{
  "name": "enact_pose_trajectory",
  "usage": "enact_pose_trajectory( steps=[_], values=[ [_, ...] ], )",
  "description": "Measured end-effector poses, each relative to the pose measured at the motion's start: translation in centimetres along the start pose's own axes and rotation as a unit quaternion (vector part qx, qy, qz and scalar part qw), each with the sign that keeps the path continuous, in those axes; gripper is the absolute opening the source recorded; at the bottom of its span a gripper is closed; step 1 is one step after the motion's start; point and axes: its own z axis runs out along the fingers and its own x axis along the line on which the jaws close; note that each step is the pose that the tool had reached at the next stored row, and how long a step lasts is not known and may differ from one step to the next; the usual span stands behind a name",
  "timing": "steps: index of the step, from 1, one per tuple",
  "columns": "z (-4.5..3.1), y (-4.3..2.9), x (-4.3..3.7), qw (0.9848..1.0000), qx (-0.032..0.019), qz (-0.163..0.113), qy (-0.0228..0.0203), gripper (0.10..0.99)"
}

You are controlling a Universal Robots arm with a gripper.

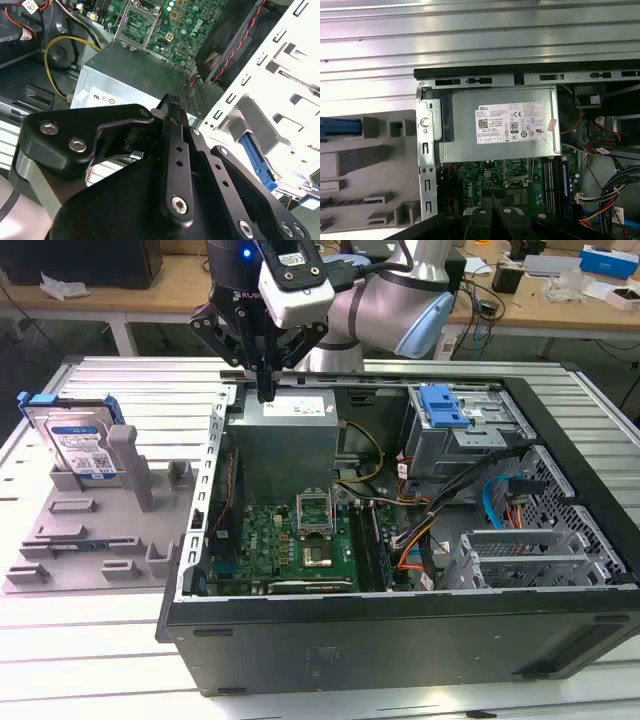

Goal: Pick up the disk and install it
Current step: 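Reach for the disk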

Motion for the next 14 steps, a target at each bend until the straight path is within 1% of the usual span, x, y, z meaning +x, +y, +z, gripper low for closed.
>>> enact_pose_trajectory(
  steps=[9, 10, 11, 13, 14],
  values=[
    [0.00, 0.00, 0.00, 1.0000, 0.0000, 0.000, 0.0000, 0.106],
    [0.02, 0.03, 0.34, 1.0000, 0.0001, 0.000, 0.0010, 0.106],
    [0.05, 0.11, 0.97, 1.0000, 0.0002, 0.000, 0.0022, 0.106],
    [0.10, 0.23, 1.71, 1.0000, 0.0003, 0.000, 0.0032, 0.106],
    [0.16, 0.36, 2.40, 1.0000, 0.0003, 0.000, 0.0041, 0.106]
  ],
)
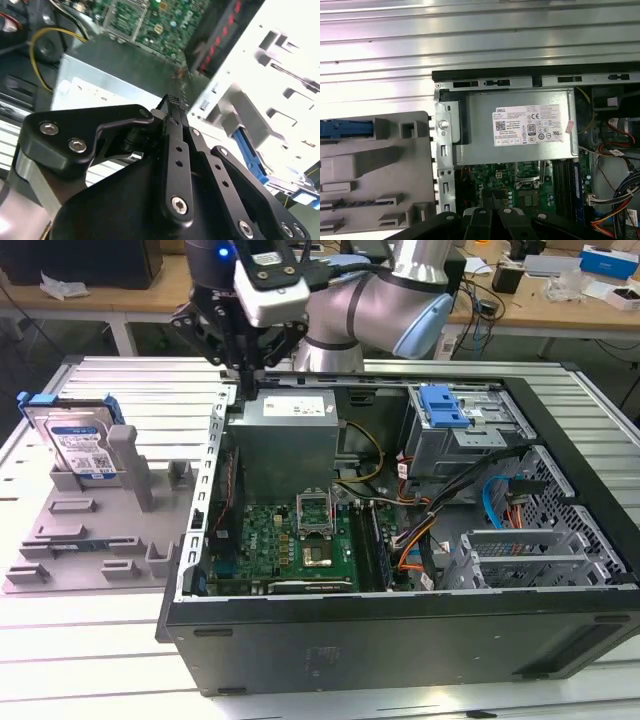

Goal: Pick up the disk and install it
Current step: 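Reach for the disk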

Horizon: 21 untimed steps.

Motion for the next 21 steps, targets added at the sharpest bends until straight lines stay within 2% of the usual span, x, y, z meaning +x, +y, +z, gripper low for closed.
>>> enact_pose_trajectory(
  steps=[2, 4, 7, 9, 11, 12, 13, 14, 21],
  values=[
    [0.08, 0.19, 0.86, 1.0000, 0.0001, 0.000, 0.0012, 0.106],
    [0.19, 0.49, 2.22, 1.0000, 0.0003, 0.000, 0.0033, 0.106],
    [0.30, 0.72, 3.54, 1.0000, 0.0004, 0.000, 0.0055, 0.106],
    [0.40, 0.95, 4.94, 1.0000, 0.0006, 0.000, 0.0083, 0.106],
    [0.46, 1.10, 5.77, 0.9999, 0.0008, 0.000, 0.0100, 0.106],
    [0.55, 1.30, 6.73, 0.9999, 0.0008, 0.000, 0.0114, 0.106],
    [0.60, 1.48, 7.27, 0.9999, 0.0009, 0.001, 0.0122, 0.106],
    [0.62, 1.57, 7.52, 0.9999, 0.0010, 0.000, 0.0127, 0.106],
    [0.97, 2.96, 10.59, 0.9998, 0.0014, 0.001, 0.0176, 0.106]
  ],
)
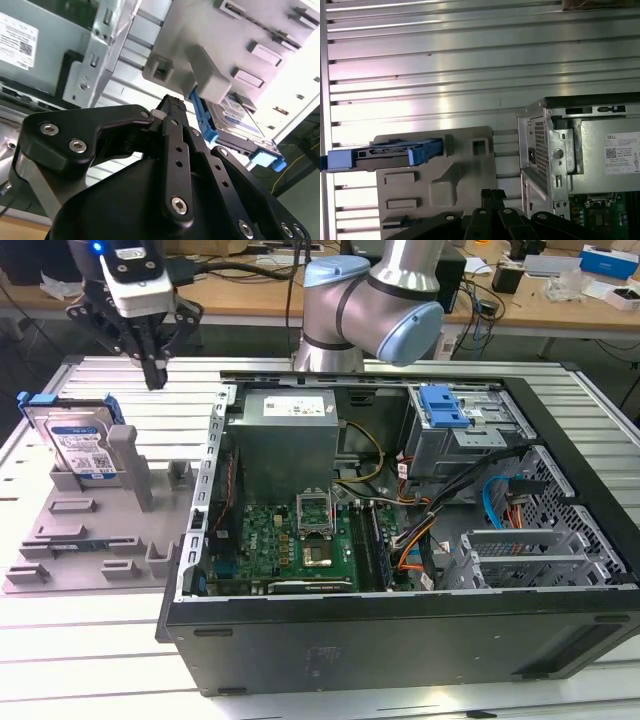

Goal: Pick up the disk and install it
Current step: 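Reach for the disk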

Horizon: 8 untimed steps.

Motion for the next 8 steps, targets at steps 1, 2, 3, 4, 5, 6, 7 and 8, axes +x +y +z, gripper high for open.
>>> enact_pose_trajectory(
  steps=[1, 2, 3, 4, 5, 6, 7, 8],
  values=[
    [0.07, 0.24, 0.52, 1.0000, 0.0001, 0.000, 0.0008, 0.106],
    [0.12, 0.38, 0.85, 1.0000, 0.0001, 0.000, 0.0013, 0.106],
    [0.18, 0.55, 1.24, 1.0000, 0.0002, 0.000, 0.0020, 0.106],
    [0.23, 0.70, 1.58, 1.0000, 0.0002, 0.000, 0.0024, 0.106],
    [0.28, 0.84, 1.91, 1.0000, 0.0002, 0.000, 0.0030, 0.106],
    [0.35, 1.03, 2.40, 1.0000, 0.0003, 0.000, 0.0039, 0.106],
    [0.40, 1.22, 2.88, 1.0000, 0.0004, 0.000, 0.0048, 0.106],
    [0.46, 1.39, 3.31, 1.0000, 0.0004, 0.000, 0.0055, 0.106]
  ],
)
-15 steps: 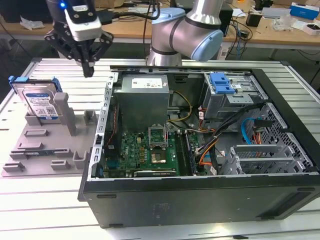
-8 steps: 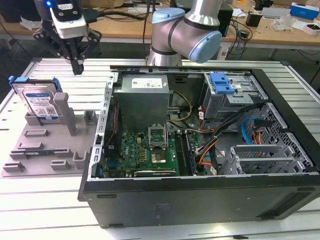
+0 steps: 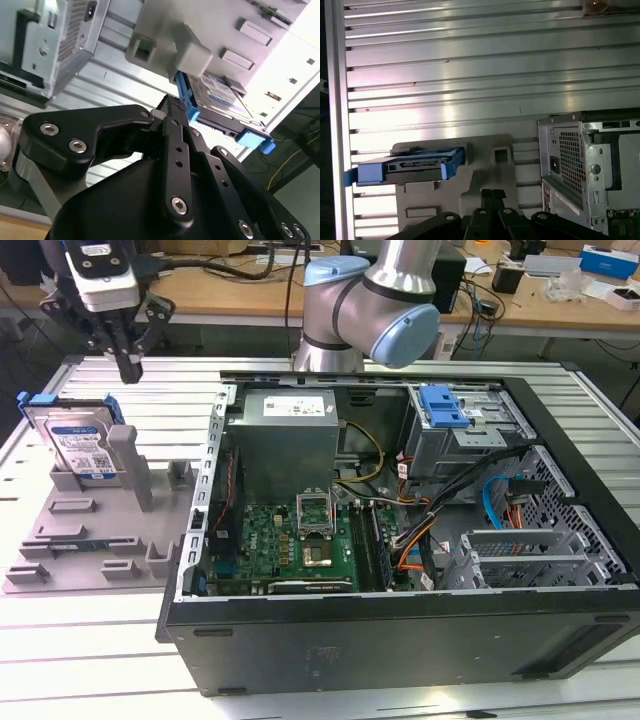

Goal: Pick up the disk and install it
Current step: 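Reach for the disk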

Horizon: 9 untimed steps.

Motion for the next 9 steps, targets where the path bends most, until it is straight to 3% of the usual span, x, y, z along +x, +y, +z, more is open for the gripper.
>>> enact_pose_trajectory(
  steps=[3, 7, 9],
  values=[
    [0.29, 0.79, 2.11, 1.0000, 0.0003, 0.000, 0.0046, 0.106],
    [0.51, 1.35, 3.93, 0.9999, 0.0007, 0.000, 0.0108, 0.106],
    [0.51, 1.35, 3.94, 0.9999, 0.0009, 0.000, 0.0112, 0.106]
  ],
)
